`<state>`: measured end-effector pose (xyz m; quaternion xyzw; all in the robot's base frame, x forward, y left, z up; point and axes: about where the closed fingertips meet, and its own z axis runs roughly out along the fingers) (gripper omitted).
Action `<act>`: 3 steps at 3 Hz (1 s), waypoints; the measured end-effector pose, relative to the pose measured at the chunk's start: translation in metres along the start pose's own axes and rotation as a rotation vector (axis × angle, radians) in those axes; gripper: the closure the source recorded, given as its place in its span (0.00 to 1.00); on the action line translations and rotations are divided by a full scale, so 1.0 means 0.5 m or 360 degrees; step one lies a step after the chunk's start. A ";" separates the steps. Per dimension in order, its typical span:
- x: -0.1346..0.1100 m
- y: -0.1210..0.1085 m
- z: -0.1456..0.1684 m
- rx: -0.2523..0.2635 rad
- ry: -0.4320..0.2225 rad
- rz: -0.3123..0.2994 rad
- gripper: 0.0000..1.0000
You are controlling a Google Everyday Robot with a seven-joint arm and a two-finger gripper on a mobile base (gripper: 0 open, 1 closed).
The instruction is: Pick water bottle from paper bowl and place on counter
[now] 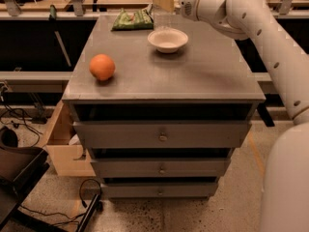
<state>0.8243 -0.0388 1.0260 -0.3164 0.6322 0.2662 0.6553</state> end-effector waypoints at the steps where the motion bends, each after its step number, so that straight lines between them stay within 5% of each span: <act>1: -0.033 0.058 -0.042 -0.0045 -0.0028 -0.0027 1.00; 3: -0.014 0.212 -0.157 -0.0168 -0.0004 0.0036 1.00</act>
Offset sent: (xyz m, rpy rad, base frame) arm -0.1522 -0.0001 -0.0011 -0.0039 0.0286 0.0944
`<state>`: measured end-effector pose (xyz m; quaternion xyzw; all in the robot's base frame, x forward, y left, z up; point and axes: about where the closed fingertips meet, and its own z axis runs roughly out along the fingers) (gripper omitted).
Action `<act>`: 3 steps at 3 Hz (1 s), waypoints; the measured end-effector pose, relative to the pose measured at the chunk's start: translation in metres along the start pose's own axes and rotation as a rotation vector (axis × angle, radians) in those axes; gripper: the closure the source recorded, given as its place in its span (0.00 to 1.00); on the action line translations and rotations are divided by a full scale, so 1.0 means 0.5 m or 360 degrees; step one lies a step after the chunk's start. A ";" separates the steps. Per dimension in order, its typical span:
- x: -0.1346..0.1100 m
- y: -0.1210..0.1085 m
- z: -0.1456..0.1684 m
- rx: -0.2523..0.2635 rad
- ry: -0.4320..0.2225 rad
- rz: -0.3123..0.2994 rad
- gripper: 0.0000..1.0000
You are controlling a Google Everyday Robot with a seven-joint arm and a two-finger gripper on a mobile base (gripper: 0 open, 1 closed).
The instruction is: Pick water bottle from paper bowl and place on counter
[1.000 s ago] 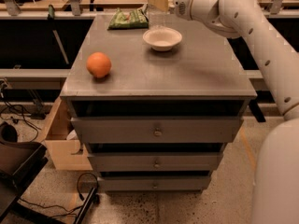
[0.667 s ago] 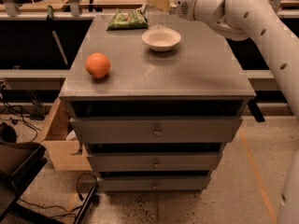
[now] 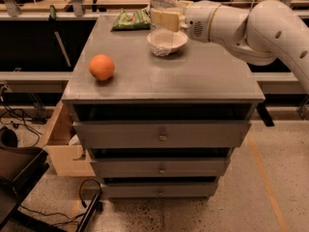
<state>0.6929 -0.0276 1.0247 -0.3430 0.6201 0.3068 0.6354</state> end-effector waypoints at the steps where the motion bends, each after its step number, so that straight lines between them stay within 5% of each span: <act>1: 0.039 0.064 -0.019 -0.0078 -0.0005 0.0060 1.00; 3: 0.096 0.142 -0.008 -0.0227 -0.0034 0.0148 1.00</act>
Offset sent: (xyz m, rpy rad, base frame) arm -0.0702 0.0336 -0.0574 0.0862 0.0704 0.1581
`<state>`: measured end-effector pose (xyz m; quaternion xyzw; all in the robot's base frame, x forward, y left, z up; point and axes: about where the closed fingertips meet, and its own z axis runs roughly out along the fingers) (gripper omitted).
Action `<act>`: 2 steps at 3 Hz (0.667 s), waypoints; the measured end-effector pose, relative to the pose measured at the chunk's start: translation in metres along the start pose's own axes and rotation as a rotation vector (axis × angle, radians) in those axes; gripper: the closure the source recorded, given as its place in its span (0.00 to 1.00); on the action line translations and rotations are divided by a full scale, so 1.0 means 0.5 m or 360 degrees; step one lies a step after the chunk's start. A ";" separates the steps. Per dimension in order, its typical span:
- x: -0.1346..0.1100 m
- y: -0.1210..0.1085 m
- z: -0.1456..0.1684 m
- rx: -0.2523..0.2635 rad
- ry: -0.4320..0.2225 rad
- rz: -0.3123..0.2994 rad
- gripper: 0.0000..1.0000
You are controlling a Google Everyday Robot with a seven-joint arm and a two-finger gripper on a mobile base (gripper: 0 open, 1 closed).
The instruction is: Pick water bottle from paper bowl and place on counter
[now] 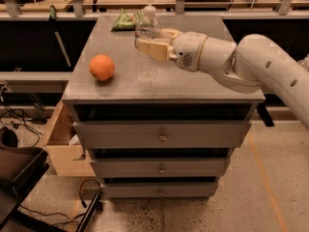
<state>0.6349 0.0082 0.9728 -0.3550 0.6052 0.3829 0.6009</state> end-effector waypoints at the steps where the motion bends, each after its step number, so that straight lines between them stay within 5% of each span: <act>1: 0.035 0.008 0.012 -0.0018 0.0036 0.0017 1.00; 2: 0.072 0.000 0.020 -0.0018 0.0038 0.0041 1.00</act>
Offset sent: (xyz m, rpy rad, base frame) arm 0.0128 0.0064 -0.0624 0.0007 0.0529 0.0033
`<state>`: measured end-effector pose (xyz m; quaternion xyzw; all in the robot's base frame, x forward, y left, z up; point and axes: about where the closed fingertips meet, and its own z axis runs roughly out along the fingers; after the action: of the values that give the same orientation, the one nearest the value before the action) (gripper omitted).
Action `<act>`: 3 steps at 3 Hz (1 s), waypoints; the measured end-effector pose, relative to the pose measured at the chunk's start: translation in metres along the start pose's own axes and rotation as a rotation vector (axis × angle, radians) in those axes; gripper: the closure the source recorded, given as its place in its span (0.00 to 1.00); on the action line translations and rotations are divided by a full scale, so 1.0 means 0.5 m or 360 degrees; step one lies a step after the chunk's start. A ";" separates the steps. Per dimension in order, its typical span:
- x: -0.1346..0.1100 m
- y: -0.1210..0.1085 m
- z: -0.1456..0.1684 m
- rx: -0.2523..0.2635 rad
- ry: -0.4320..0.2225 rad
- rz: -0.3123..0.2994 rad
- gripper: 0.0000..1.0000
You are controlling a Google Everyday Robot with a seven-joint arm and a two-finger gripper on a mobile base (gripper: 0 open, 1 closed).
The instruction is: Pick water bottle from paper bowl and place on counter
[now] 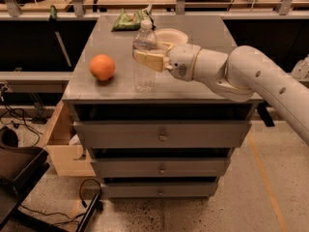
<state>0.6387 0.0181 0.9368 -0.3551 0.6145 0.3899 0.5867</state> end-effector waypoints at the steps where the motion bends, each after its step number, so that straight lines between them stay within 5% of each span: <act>1: 0.031 -0.011 0.008 0.0013 0.0000 -0.0007 1.00; 3: 0.026 -0.011 0.008 0.0014 0.0000 -0.0008 1.00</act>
Offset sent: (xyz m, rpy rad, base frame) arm 0.0142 0.0004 -0.0394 -0.0491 -0.0458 -0.0367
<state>0.6446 0.0197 0.9233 -0.3541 0.6154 0.3856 0.5892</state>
